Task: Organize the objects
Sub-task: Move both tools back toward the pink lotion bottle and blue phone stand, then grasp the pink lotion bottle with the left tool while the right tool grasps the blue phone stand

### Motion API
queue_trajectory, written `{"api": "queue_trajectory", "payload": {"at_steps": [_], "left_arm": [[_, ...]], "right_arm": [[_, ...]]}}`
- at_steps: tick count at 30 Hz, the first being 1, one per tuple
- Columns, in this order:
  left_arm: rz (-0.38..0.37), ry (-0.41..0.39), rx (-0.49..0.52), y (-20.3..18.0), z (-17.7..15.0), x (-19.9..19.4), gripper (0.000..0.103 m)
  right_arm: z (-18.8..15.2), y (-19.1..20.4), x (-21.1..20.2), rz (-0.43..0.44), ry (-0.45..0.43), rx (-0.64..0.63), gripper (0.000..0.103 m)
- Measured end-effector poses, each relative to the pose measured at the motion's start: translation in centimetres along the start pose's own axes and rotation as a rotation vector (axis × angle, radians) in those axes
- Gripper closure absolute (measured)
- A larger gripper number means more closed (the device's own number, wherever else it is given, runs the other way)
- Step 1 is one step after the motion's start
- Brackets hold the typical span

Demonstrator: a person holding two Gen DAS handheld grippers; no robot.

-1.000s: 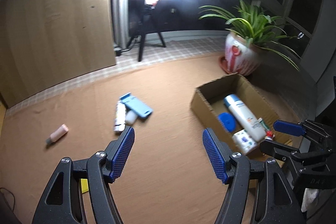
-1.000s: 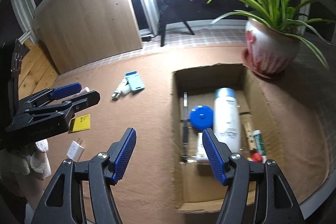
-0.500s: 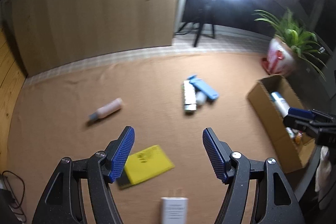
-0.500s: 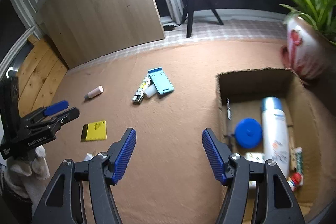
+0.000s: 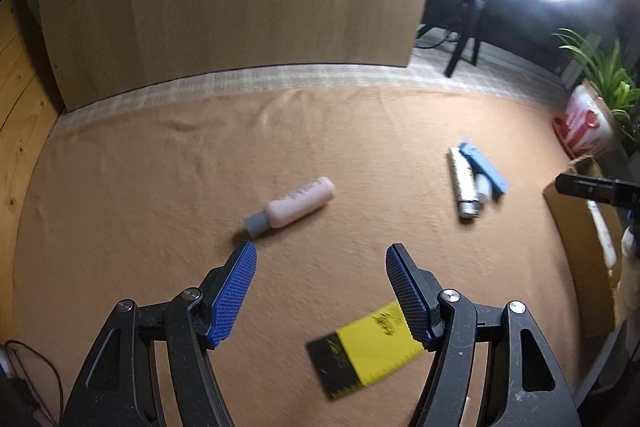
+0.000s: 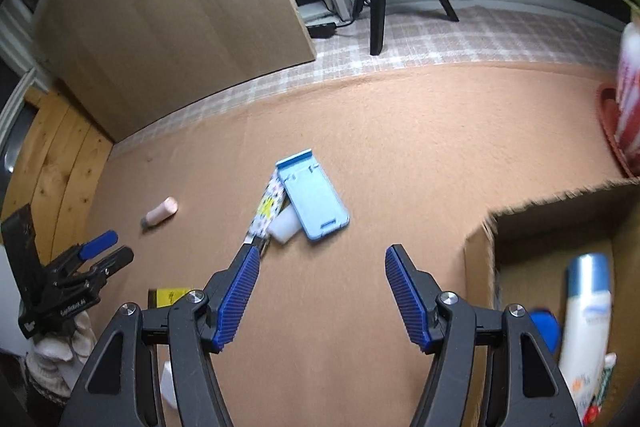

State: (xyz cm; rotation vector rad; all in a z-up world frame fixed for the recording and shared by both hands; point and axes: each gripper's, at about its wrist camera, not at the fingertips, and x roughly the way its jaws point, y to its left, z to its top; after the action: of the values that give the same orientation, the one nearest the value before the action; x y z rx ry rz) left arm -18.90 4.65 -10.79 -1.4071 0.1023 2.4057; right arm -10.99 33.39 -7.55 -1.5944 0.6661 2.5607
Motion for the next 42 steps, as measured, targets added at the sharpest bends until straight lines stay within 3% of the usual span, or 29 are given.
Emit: {"api": "queue_trajectory", "payload": {"at_steps": [5, 14, 22, 25, 27, 29, 34, 36, 42], "left_arm": [[0.018, 0.012, -0.008, 0.8, 0.5, 1.5, 0.032], [0.057, 0.033, 0.04, 0.8, 1.1, 3.4, 0.032], [0.089, 0.05, 0.099, 0.3, 2.4, 5.9, 0.032], [0.092, 0.055, 0.103, 0.2, 2.7, 6.6, 0.032], [0.087, 0.061, 0.096, 0.1, 2.9, 7.0, 0.033], [0.079, 0.064, 0.09, 0.0, 3.2, 7.3, 0.039], [0.072, 0.064, 0.093, -0.4, 3.2, 7.7, 0.051], [0.068, 0.063, 0.087, -0.4, 3.3, 7.6, 0.065], [0.074, 0.065, 0.072, 0.2, 2.7, 7.2, 0.081]], "right_arm": [[1.6, -0.2, 2.4, 0.052, 0.029, 0.04, 0.041], [3.8, 0.4, 7.6, -0.034, 0.092, -0.015, 0.041], [4.2, 1.6, 8.6, -0.1, 0.098, -0.118, 0.042], [4.1, 2.0, 8.7, -0.137, 0.104, -0.167, 0.047], [4.1, 2.1, 8.8, -0.175, 0.104, -0.183, 0.061], [4.2, 1.8, 8.6, -0.206, 0.106, -0.187, 0.07], [3.6, 0.9, 7.9, -0.197, 0.107, -0.17, 0.07], [3.0, 0.8, 7.5, -0.206, 0.101, -0.172, 0.07], [0.4, 0.7, 6.3, -0.213, 0.094, -0.152, 0.07]]}}
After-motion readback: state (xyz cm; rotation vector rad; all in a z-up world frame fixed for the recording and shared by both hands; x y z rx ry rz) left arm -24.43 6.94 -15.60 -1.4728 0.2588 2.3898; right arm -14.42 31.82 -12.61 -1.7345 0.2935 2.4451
